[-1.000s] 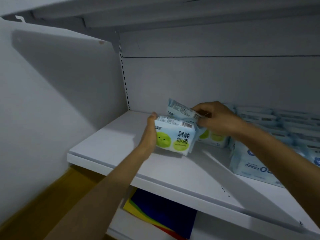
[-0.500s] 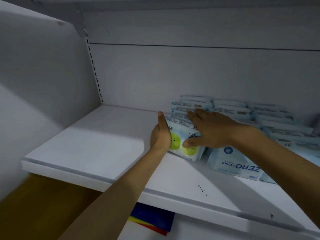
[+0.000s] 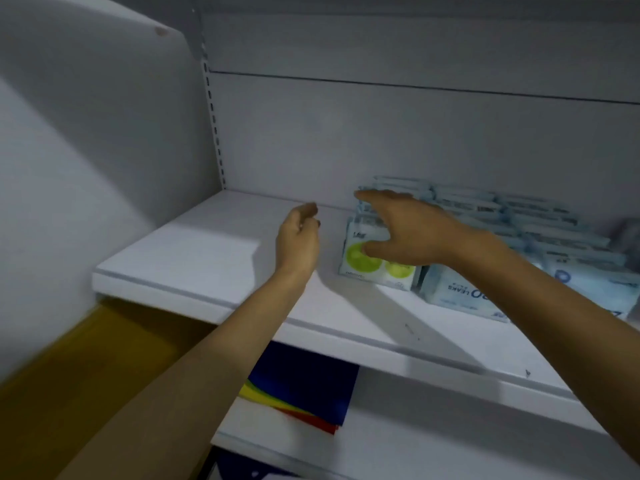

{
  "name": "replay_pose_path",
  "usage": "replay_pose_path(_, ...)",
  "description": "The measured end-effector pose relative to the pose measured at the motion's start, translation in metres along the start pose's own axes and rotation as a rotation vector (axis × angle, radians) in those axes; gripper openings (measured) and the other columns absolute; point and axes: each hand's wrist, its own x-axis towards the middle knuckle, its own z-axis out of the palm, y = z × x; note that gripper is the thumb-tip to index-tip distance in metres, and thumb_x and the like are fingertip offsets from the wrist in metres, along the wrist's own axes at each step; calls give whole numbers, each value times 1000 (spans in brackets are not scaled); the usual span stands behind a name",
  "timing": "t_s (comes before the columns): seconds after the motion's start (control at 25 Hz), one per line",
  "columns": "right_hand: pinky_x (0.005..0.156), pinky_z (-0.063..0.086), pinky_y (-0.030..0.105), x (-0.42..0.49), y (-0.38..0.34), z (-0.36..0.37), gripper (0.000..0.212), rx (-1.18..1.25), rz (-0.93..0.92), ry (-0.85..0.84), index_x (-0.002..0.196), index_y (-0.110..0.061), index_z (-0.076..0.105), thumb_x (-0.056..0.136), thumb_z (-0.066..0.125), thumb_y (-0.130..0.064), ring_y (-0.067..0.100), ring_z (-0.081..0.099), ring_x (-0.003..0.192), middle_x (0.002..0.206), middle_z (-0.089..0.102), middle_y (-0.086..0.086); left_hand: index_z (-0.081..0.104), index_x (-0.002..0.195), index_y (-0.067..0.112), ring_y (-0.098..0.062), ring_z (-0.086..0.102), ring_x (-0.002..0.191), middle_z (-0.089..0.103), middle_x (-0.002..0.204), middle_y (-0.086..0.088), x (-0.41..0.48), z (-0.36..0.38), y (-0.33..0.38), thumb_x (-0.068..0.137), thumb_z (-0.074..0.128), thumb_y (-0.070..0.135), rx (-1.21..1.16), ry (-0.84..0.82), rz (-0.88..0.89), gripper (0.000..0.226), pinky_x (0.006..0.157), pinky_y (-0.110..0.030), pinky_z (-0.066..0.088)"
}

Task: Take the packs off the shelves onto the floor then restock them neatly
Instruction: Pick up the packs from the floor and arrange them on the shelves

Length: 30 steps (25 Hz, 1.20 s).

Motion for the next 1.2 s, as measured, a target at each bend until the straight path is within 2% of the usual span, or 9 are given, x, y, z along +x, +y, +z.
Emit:
replay_pose_path(0.12, 91, 47, 37, -25, -60, 22, 67, 100, -161, 239, 145, -28, 31, 87, 59, -47, 19, 49, 123, 140, 49, -1, 58, 121, 17, -8, 60, 109, 61, 123, 5, -46, -58, 1, 99, 43, 6, 94, 108, 210, 30, 93, -16, 46)
replay_pose_path(0.24, 81, 47, 31, -46, -123, 70, 55, 323, -295, 258, 136, -28, 44, 88, 58, -49, 12, 55, 112, 127, 58, -7, 59, 110, 22, -7, 63, 101, 65, 108, 9, -96, -135, -33, 98, 45, 7, 218, 228, 286, 25, 85, -15, 49)
replay_pose_path(0.44, 82, 52, 38, -72, -193, 221, 44, 501, -318, -175, 131, -27, 51, 90, 57, -44, 14, 58, 108, 121, 61, -6, 61, 105, 24, 0, 61, 92, 62, 99, 21, -199, -234, -153, 98, 50, 14, 403, 328, -79, 17, 73, -10, 45)
replay_pose_path(0.56, 79, 50, 32, -103, -204, 336, 35, 544, -223, -440, 123, -24, 58, 91, 60, -37, 14, 62, 96, 110, 65, -6, 61, 103, 19, 3, 59, 89, 60, 98, 20, -271, -261, -236, 97, 49, 14, 434, 352, -299, 14, 76, -8, 44)
replay_pose_path(0.72, 73, 51, 23, -150, -187, 517, 17, 605, 94, -783, 105, -23, 63, 90, 63, -31, 2, 61, 79, 95, 66, -9, 63, 94, 25, 0, 61, 91, 65, 92, 19, -355, -276, -377, 95, 52, 2, 315, 391, -700, 25, 85, -20, 49)
replay_pose_path(0.88, 83, 56, 43, -184, -162, 712, 13, 640, 606, -1016, 82, -9, 63, 92, 58, -14, 23, 67, 79, 94, 71, 14, 64, 88, 20, -14, 66, 90, 69, 94, 3, -394, -253, -540, 92, 54, -1, 132, 476, -1049, 24, 84, -30, 53)
replay_pose_path(0.96, 67, 58, 36, -186, -156, 800, 13, 731, 882, -1084, 83, -7, 60, 94, 55, -10, 21, 66, 63, 82, 68, 18, 63, 100, 13, -18, 65, 89, 67, 106, -8, -397, -233, -630, 93, 55, 5, 17, 476, -1234, 12, 75, -25, 53)
replay_pose_path(1.08, 38, 45, 21, -174, -150, 939, 3, 1029, 1251, -960, 92, -5, 55, 93, 53, -4, 12, 56, 37, 58, 58, 10, 46, 132, 13, -27, 61, 106, 59, 125, -15, -379, -200, -772, 86, 61, 24, -18, 485, -1386, 49, 80, -33, 53)
replay_pose_path(1.2, 52, 53, 22, -164, -146, 1045, 44, 1326, 1354, -707, 128, -7, 50, 87, 64, -4, 10, 65, 51, 68, 69, 6, 25, 143, 12, -26, 57, 112, 52, 126, -8, -339, -173, -883, 89, 64, 38, -72, 560, -1357, 73, 95, -39, 50)
